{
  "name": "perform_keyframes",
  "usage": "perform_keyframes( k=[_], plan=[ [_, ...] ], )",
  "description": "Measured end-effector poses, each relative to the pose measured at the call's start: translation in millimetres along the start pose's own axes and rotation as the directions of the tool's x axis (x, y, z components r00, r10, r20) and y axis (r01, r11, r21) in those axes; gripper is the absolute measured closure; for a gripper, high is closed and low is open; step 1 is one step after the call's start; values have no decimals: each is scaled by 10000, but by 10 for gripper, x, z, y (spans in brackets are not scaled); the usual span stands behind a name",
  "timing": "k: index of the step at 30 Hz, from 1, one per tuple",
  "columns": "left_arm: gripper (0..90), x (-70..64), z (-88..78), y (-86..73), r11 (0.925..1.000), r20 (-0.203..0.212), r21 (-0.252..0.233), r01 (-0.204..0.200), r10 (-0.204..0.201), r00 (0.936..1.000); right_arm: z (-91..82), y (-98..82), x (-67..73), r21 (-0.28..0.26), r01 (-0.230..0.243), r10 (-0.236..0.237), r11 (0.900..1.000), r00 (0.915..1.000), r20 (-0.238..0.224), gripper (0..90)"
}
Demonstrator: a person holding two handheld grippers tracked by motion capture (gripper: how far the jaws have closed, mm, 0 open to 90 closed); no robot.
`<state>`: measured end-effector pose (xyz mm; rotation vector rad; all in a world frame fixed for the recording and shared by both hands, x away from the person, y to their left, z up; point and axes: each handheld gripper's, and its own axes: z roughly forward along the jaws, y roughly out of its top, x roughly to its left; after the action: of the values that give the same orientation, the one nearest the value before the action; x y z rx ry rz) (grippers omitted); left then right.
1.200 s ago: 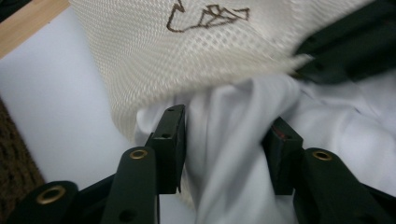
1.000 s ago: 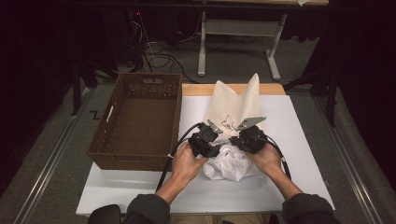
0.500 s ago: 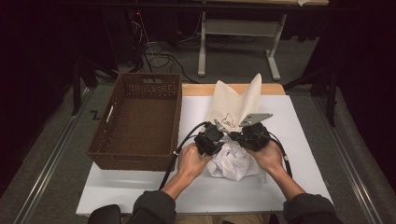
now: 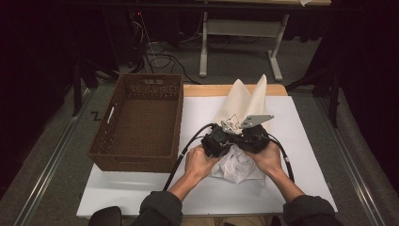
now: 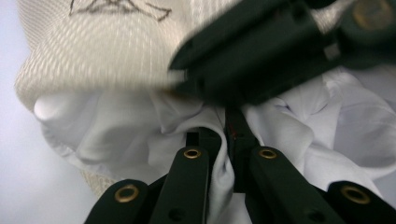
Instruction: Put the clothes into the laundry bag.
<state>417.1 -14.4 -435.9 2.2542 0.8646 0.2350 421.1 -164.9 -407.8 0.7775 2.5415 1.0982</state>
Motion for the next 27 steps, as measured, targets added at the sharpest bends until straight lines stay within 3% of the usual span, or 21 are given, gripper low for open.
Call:
perform_keyframes(
  k=[1, 4, 8, 12, 15, 18, 20, 22, 25, 27],
  plan=[
    [876, 5, 16, 0, 9999, -45, 6, 107, -107, 9999, -5, -4, 21, 33, 28, -27, 10000, 9997, -240, 893],
    [873, 25, 53, 9, 9998, -334, -122, 137, -141, 9993, -76, -88, -14, -167, -499, 486, 9986, 9962, -725, 893],
    [832, 3, 39, 8, 9998, -440, -135, -142, 136, 9989, -126, -265, -69, 183, -619, 621, 9979, 9980, -111, 892],
    [614, 2, -109, 3, 9996, -1137, 8, -268, 268, 9932, -140, -336, -117, 456, -758, 749, 9961, 9969, 221, 891],
    [476, 102, -189, 3, 9995, -1534, 327, -36, 86, 9881, -135, -341, -124, 595, -605, 580, 9964, 9974, 434, 891],
    [399, 213, -173, 3, 9980, -1806, 564, 290, -184, 9834, -107, -343, -116, 770, -432, 387, 9961, 9975, 589, 891],
    [381, 312, -89, -11, 9952, -1788, 769, 601, -455, 9828, -99, -345, -120, 806, -477, 426, 9956, 9971, 638, 891],
    [380, 407, 28, -29, 9891, -1279, 903, 1159, -1039, 9863, -95, -351, -125, 817, -451, 399, 9956, 9971, 643, 891],
    [466, 420, 138, -26, 9902, -901, 852, 1103, -1026, 9906, -81, -358, -131, 875, -574, 520, 9945, 9967, 631, 891],
    [606, 395, 166, -17, 9940, -693, 738, 812, -761, 9947, -69, -361, -151, 896, -658, 597, 9938, 9958, 689, 891]
  ],
)
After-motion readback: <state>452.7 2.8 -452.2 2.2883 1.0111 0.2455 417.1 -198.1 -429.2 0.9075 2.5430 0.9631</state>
